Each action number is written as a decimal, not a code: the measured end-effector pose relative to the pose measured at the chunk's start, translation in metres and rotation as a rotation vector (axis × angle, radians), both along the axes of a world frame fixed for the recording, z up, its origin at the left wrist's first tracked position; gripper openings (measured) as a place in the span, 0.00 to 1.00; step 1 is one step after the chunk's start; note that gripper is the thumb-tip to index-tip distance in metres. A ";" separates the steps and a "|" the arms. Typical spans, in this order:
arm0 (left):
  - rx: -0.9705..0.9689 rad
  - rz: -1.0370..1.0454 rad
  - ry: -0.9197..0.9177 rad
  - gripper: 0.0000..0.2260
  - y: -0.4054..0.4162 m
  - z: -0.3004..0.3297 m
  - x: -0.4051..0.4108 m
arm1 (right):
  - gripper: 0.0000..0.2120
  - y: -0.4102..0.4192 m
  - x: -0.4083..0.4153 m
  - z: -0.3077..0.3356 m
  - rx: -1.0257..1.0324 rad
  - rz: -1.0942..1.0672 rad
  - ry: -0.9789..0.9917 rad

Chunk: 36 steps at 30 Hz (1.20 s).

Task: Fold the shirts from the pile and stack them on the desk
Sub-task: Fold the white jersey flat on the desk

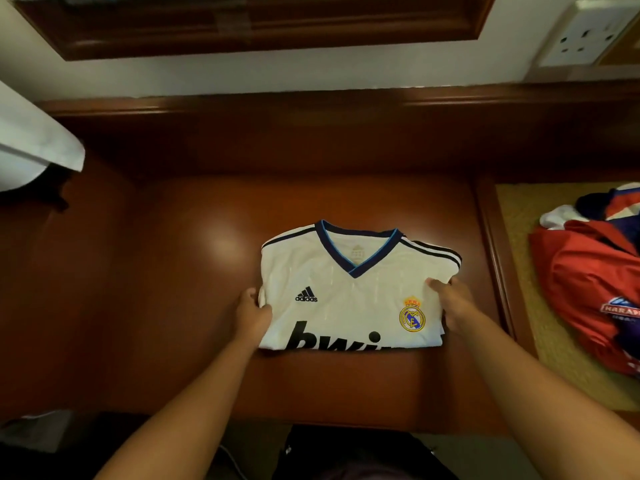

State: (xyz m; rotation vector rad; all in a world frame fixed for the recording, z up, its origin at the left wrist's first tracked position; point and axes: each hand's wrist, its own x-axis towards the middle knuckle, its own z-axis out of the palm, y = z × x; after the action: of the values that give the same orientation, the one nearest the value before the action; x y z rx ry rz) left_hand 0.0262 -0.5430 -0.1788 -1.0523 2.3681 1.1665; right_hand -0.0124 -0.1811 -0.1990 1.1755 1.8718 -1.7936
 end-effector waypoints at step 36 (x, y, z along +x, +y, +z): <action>0.226 0.061 0.183 0.07 0.015 0.014 -0.015 | 0.13 -0.020 0.009 0.015 0.019 0.121 -0.003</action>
State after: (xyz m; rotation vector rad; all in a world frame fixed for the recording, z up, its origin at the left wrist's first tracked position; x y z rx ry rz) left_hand 0.0116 -0.5276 -0.1646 -0.9845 2.2793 1.5707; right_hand -0.0029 -0.2009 -0.1838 1.0467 1.9190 -1.7123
